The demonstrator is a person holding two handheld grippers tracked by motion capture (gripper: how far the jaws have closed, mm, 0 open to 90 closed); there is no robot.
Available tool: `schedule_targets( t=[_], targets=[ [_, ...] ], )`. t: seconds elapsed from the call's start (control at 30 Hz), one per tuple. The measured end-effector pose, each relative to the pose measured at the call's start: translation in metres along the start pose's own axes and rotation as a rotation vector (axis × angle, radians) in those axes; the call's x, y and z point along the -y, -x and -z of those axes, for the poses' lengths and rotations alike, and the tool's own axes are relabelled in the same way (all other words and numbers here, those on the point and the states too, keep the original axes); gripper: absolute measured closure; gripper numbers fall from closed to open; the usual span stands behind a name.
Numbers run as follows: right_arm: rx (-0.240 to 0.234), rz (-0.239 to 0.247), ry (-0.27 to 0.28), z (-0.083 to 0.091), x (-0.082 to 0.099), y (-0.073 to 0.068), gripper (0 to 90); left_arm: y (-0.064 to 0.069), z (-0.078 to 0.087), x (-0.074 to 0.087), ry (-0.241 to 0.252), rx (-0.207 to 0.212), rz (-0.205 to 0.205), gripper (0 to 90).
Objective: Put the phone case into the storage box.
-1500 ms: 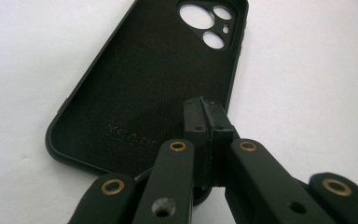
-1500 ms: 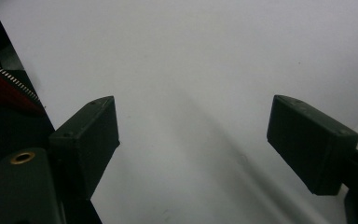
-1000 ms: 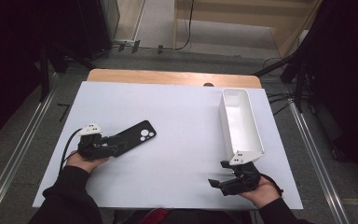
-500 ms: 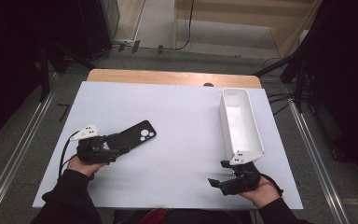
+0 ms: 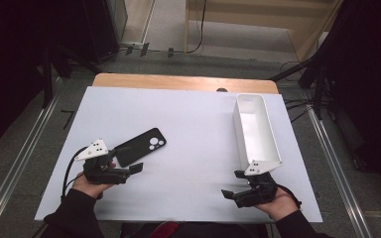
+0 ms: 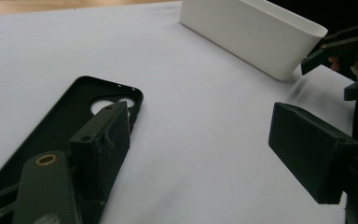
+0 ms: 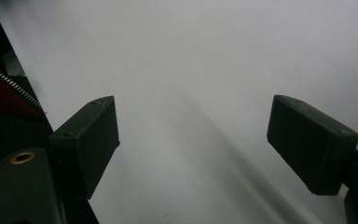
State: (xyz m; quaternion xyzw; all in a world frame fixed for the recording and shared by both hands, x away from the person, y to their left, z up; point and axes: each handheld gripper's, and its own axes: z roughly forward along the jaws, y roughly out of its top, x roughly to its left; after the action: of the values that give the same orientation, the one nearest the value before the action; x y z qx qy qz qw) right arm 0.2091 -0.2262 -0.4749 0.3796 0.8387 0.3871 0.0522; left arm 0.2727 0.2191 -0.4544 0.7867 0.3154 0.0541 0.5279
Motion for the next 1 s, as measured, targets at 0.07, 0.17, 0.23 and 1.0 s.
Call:
schedule_targets(
  t=[0.07,0.17,0.23,1.0],
  targets=[
    [-0.002,0.007,0.008,0.0,0.0,-0.001,15.3,0.004,0.001,0.001,-0.001,0.008,-0.006,20.8],
    [-0.002,0.018,0.023,0.0,0.0,-0.001,15.3,0.01,0.003,0.002,0.002,0.013,-0.012,20.8],
    [-0.002,0.016,0.025,0.001,0.0,-0.001,15.3,0.011,0.004,0.002,0.001,0.013,-0.013,20.8],
    [0.0,0.014,0.029,0.0,-0.002,-0.001,15.3,0.011,0.008,0.008,-0.017,-0.004,-0.015,20.9]
  ],
)
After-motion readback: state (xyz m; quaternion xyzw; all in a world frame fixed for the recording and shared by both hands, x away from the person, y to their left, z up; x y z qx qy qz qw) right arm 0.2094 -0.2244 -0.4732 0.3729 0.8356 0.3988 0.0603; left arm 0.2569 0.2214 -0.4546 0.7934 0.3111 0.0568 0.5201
